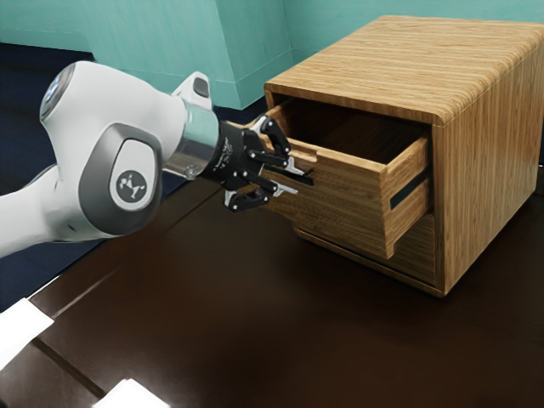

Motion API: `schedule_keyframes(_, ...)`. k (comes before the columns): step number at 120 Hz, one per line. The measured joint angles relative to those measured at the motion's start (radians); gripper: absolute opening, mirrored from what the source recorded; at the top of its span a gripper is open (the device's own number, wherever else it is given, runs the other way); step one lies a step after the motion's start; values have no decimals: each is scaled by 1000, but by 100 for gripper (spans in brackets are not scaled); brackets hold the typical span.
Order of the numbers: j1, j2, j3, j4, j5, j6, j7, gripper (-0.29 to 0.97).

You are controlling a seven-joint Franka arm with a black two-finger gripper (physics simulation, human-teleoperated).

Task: Pull the drawer handle with one arm to open the drawer

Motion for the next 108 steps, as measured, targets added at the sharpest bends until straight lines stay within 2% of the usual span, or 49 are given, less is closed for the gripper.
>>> schedule_keyframes(52, 2, -97, 40, -91, 1, -26, 8, 1)
schedule_keyframes(108, 0, -214, 35, -178, -4, -73, 20, 1)
